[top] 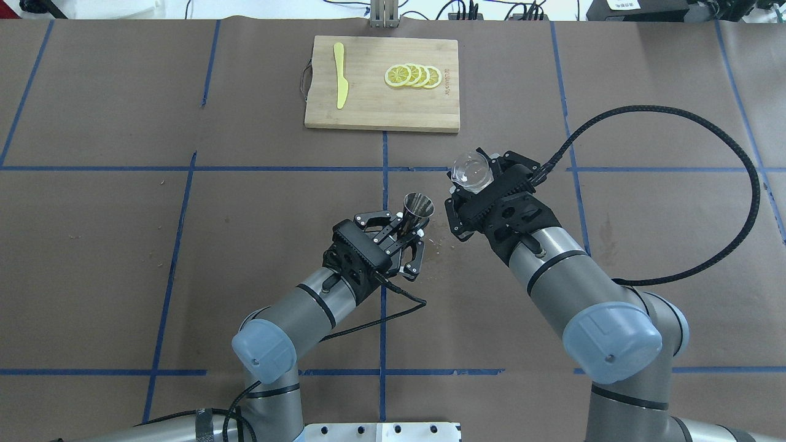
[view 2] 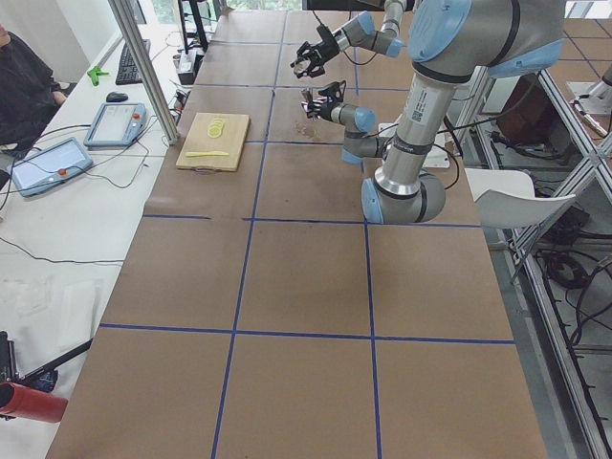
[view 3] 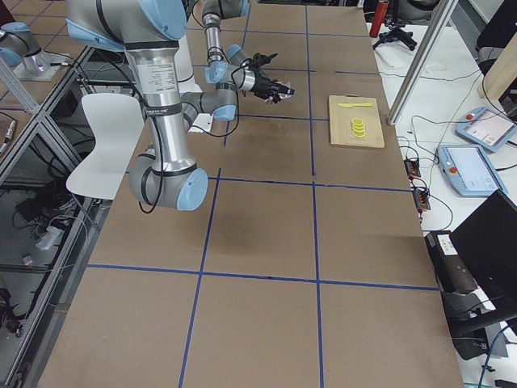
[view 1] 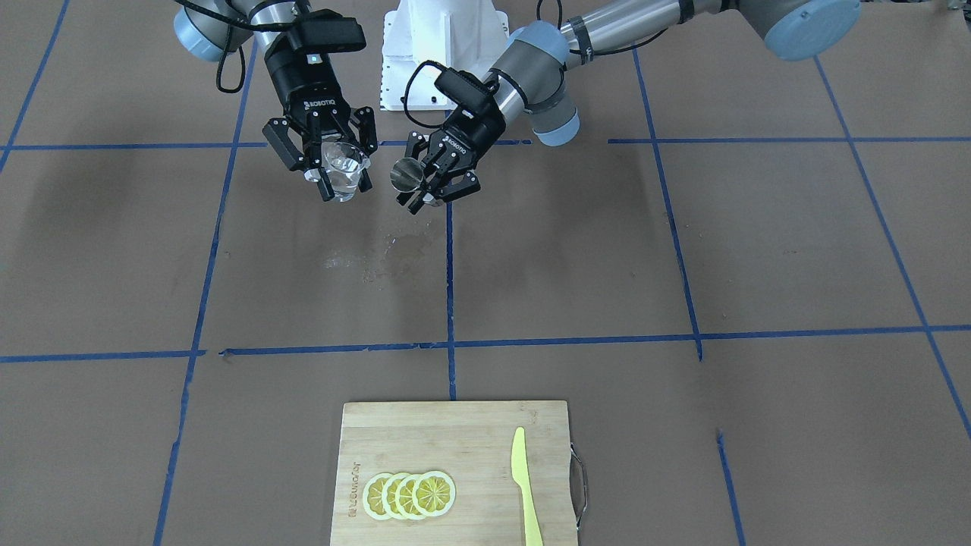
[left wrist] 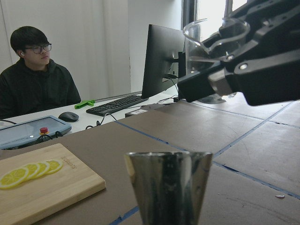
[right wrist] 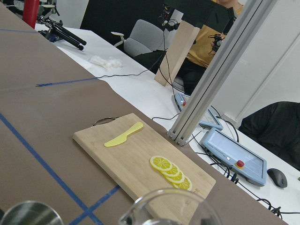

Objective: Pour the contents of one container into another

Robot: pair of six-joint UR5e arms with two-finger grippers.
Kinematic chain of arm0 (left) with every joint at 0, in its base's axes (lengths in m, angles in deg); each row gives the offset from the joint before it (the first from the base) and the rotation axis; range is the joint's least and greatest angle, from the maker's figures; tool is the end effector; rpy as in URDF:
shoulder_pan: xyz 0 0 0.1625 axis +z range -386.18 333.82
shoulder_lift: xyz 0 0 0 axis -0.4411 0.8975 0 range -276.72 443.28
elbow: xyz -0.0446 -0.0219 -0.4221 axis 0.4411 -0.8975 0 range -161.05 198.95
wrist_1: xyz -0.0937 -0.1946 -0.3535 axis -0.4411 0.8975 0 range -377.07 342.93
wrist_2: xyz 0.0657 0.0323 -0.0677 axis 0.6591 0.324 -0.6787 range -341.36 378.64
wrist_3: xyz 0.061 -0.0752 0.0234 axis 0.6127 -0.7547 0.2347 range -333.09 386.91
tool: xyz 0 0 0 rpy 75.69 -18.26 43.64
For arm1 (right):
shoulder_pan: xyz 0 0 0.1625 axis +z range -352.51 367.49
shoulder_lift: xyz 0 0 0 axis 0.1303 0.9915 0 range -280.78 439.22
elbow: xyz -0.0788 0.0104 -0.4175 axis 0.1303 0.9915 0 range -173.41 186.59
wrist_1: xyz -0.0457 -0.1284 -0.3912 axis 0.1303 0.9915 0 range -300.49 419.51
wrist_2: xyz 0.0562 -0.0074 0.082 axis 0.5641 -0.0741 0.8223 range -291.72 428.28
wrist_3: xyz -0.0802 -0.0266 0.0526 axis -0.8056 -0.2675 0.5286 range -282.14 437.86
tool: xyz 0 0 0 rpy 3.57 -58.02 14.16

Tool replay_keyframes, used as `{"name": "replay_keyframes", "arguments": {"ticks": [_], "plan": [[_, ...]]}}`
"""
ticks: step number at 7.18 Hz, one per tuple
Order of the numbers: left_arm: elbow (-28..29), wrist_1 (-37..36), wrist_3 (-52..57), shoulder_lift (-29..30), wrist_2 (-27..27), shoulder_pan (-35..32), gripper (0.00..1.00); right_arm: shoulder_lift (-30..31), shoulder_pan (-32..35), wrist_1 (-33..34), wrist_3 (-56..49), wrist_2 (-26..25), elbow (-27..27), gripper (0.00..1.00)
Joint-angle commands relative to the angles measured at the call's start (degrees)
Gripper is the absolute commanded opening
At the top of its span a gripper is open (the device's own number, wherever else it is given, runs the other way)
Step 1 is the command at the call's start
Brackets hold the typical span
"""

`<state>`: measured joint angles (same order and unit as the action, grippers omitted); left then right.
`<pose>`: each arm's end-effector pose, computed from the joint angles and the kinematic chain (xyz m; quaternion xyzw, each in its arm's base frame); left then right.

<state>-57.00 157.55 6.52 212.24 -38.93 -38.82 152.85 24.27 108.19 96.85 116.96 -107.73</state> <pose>0.6117 -0.3286 0.2058 0.6372 0.4848 0.0637 0.5957 -0.4260 -0.3363 0.2262 0.6175 -0.2578 -0.1158 0.7340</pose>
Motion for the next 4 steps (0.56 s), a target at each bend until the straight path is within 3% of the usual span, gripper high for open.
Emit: {"name": "replay_keyframes", "arguments": {"ticks": [1, 4], "plan": [[0.28, 0.02, 0.0, 0.33, 0.0, 0.08, 0.0, -0.24, 0.0, 0.27, -0.01, -0.17, 0.15, 0.0], [0.46, -0.07, 0.0, 0.94, 0.09, 0.25, 0.0, -2.08, 0.0, 3.68, -0.09, -0.43, 0.15, 0.0]]}}
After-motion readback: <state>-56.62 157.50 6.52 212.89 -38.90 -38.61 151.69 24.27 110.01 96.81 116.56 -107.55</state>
